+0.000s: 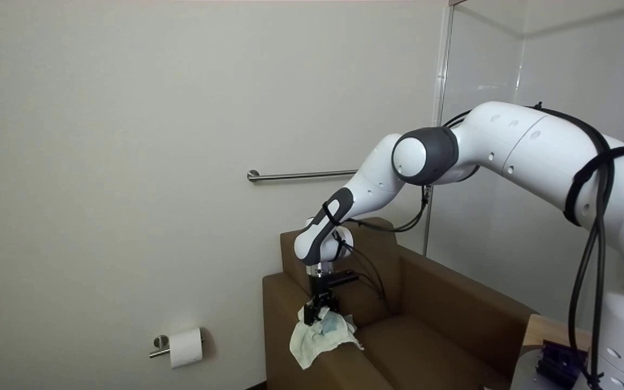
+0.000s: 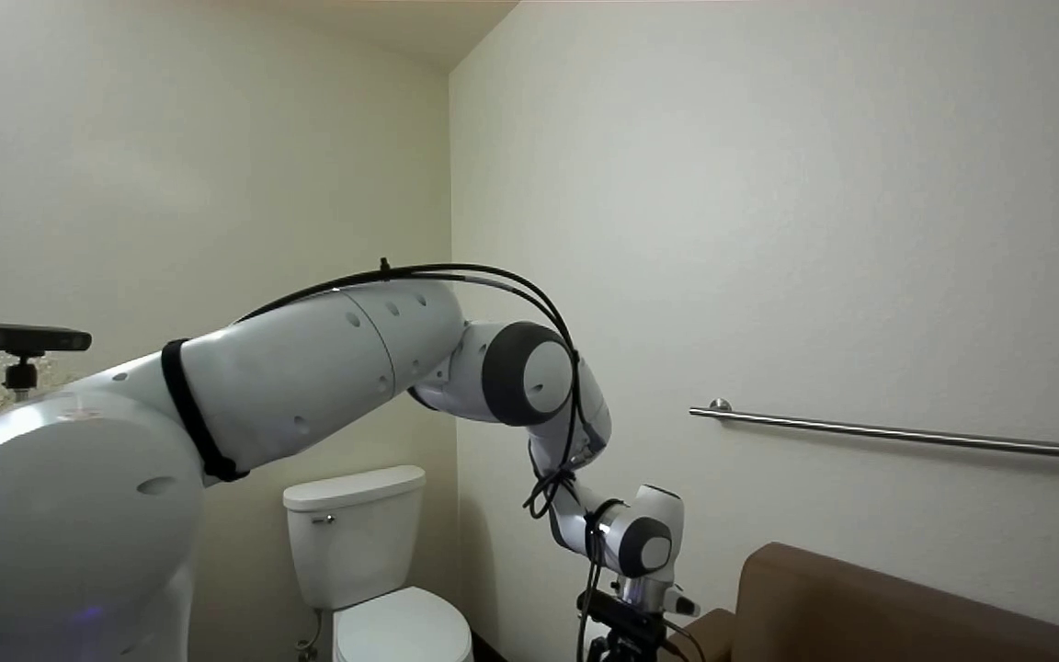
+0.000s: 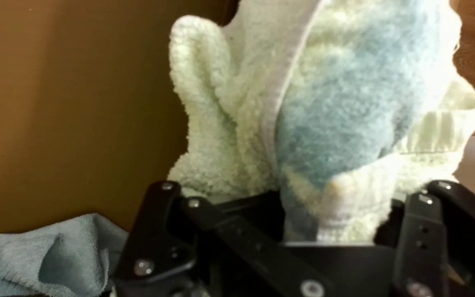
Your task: Use the towel to wipe the sofa's left arm
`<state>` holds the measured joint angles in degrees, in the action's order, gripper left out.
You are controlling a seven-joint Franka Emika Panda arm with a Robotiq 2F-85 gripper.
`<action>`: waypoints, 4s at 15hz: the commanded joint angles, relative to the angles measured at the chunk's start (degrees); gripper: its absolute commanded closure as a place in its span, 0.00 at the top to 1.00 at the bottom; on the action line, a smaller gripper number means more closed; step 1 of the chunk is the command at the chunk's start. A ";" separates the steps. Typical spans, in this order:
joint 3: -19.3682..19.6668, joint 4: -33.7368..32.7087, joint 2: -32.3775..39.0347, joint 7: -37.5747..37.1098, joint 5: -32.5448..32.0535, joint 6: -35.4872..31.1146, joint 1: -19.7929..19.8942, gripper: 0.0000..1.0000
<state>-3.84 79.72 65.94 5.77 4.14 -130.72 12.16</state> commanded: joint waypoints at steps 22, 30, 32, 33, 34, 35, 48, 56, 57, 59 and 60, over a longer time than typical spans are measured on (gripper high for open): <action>6.95 -30.26 16.21 -3.63 -0.25 9.73 -5.50 0.05; 6.06 -17.48 8.44 -2.19 0.12 8.13 -5.65 0.05; 6.27 -13.54 6.04 -2.90 0.12 8.05 -5.72 0.05; 6.21 -11.36 4.83 -2.99 0.25 7.93 -5.63 0.05; 6.00 -9.21 3.75 -3.01 0.54 7.78 -5.47 0.05; 5.84 -6.92 2.62 -2.99 0.85 7.45 -5.36 0.05; 4.23 22.54 -11.14 -3.58 1.25 -5.09 -5.46 0.05; 4.41 21.41 -9.10 -2.72 -0.07 -7.24 -5.64 0.05; 4.73 19.57 -8.05 -2.89 -0.57 -7.05 -5.95 0.05; 4.81 16.67 -6.66 -2.69 -1.21 -5.98 -6.14 0.04; 4.77 15.20 -6.07 -2.51 -1.39 -5.19 -6.17 0.05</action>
<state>0.79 99.54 56.68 1.55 3.82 -135.68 5.90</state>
